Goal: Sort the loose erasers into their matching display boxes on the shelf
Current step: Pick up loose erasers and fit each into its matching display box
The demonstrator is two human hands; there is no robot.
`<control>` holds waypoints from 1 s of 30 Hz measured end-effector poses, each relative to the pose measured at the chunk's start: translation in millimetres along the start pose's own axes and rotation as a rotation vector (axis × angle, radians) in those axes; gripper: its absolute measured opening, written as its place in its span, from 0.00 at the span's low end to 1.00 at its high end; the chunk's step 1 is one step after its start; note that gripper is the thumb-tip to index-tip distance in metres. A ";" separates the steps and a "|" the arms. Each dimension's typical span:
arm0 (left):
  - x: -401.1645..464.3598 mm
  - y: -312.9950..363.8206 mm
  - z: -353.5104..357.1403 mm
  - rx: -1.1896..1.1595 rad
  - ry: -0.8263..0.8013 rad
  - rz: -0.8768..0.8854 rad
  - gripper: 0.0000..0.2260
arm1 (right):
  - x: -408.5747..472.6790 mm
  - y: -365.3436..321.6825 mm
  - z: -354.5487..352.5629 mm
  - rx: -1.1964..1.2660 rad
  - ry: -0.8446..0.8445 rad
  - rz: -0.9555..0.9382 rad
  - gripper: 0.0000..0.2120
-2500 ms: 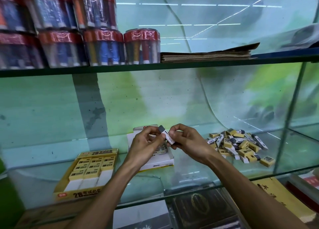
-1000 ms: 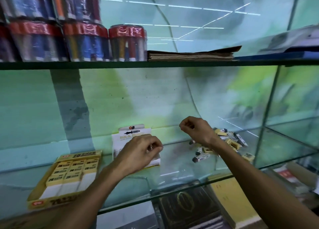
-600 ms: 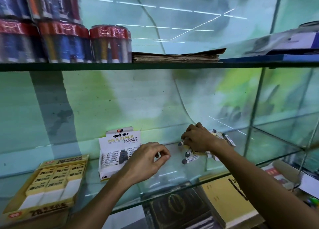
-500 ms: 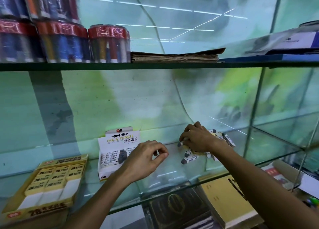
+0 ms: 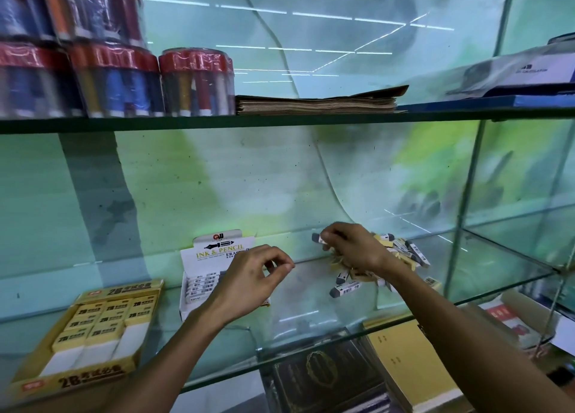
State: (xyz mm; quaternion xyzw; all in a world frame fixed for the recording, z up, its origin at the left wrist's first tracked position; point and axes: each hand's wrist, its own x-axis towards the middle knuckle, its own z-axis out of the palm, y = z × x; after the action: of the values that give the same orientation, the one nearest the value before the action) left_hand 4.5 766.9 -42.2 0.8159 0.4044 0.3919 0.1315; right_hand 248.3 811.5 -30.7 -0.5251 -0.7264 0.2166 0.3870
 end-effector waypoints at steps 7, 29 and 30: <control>0.4 0.4 -4.7 -0.117 0.107 -0.098 0.03 | -8.7 -18.0 11.5 0.623 0.040 0.096 0.10; -30.1 -17.5 -61.1 -0.162 0.259 -0.153 0.02 | -12.5 -76.4 80.2 0.151 -0.047 -0.303 0.04; -34.2 -20.2 -67.8 -0.158 0.285 -0.167 0.02 | -10.4 -79.3 84.1 0.105 -0.052 -0.331 0.03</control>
State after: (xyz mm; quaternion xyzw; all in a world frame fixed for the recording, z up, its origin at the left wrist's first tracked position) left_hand -69.8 746.7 -26.5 0.7028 0.4532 0.5218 0.1686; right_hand 136.3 781.5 -28.0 -0.3718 -0.8003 0.2012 0.4252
